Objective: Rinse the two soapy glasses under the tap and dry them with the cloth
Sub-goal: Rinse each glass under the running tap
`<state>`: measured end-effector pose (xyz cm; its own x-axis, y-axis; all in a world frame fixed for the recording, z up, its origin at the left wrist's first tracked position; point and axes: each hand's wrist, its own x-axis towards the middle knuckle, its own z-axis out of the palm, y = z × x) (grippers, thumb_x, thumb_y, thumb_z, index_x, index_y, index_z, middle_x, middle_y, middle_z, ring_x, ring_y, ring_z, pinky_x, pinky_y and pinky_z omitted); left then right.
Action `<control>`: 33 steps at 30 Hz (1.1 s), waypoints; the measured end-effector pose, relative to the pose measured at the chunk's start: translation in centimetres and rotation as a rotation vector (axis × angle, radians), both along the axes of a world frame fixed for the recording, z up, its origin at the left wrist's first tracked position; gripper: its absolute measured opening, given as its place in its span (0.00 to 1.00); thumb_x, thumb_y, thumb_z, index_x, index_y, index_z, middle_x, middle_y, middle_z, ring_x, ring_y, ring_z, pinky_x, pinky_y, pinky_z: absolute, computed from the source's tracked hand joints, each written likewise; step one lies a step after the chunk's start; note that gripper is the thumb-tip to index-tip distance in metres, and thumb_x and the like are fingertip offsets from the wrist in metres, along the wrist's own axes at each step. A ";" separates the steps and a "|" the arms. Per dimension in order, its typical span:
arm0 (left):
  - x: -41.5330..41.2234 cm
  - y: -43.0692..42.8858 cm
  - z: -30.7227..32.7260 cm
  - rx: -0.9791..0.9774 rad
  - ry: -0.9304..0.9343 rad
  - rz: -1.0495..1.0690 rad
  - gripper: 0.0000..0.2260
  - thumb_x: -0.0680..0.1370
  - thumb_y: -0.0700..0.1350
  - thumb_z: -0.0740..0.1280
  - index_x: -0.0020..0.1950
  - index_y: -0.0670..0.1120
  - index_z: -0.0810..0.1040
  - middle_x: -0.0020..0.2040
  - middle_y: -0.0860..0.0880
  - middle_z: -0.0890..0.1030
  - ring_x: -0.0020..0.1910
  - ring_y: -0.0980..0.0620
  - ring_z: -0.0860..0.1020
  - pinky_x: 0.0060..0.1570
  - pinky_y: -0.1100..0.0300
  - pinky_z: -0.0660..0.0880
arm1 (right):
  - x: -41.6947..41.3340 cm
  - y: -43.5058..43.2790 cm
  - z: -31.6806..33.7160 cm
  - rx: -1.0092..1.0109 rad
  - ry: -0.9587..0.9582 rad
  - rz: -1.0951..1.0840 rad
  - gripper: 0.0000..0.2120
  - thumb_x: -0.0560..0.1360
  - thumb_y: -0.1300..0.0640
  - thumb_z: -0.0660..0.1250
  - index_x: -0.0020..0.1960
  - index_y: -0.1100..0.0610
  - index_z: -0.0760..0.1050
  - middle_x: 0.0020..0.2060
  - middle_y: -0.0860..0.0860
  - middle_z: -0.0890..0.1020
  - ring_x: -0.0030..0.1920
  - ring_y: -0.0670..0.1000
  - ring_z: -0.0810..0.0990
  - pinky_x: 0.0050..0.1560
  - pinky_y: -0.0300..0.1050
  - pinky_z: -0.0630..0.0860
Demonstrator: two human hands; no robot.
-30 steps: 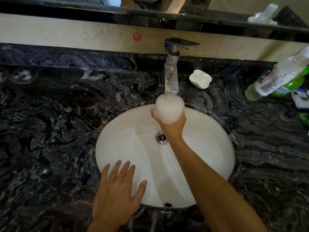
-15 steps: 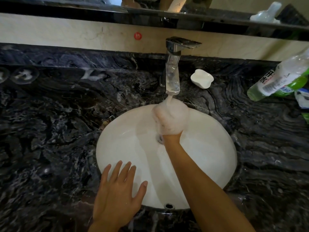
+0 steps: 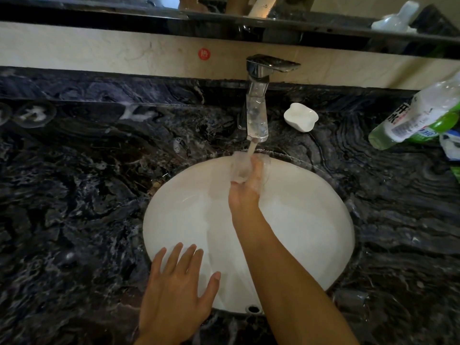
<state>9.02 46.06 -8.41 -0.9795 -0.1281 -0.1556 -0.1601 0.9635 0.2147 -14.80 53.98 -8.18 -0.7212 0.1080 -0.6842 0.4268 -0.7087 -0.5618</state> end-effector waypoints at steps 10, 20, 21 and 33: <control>-0.1 0.0 -0.1 0.010 0.005 0.011 0.29 0.78 0.65 0.58 0.62 0.45 0.84 0.61 0.46 0.85 0.65 0.43 0.81 0.71 0.39 0.65 | -0.4 0.1 0.2 -0.342 0.041 -0.104 0.20 0.75 0.45 0.73 0.58 0.59 0.76 0.40 0.53 0.82 0.39 0.50 0.81 0.47 0.43 0.80; -0.1 0.0 -0.3 0.016 0.024 0.006 0.28 0.77 0.65 0.61 0.61 0.45 0.85 0.61 0.47 0.85 0.65 0.44 0.81 0.71 0.42 0.64 | -0.7 -0.3 1.4 -0.523 -0.240 -0.407 0.29 0.70 0.44 0.78 0.65 0.54 0.74 0.57 0.54 0.80 0.56 0.52 0.82 0.63 0.52 0.80; -0.1 0.0 -0.4 0.017 0.021 0.007 0.28 0.77 0.65 0.61 0.61 0.46 0.85 0.61 0.47 0.85 0.65 0.44 0.81 0.72 0.42 0.64 | -0.7 -0.4 1.6 -0.562 -0.261 -0.467 0.29 0.70 0.43 0.77 0.67 0.53 0.73 0.58 0.53 0.79 0.58 0.52 0.81 0.63 0.52 0.80; -0.1 0.0 -0.6 0.010 0.007 0.014 0.27 0.77 0.66 0.62 0.61 0.47 0.85 0.60 0.48 0.85 0.64 0.45 0.82 0.72 0.41 0.65 | -1.5 -1.8 1.7 -0.648 -0.284 -0.649 0.26 0.73 0.42 0.74 0.65 0.52 0.73 0.62 0.51 0.78 0.61 0.54 0.80 0.58 0.54 0.82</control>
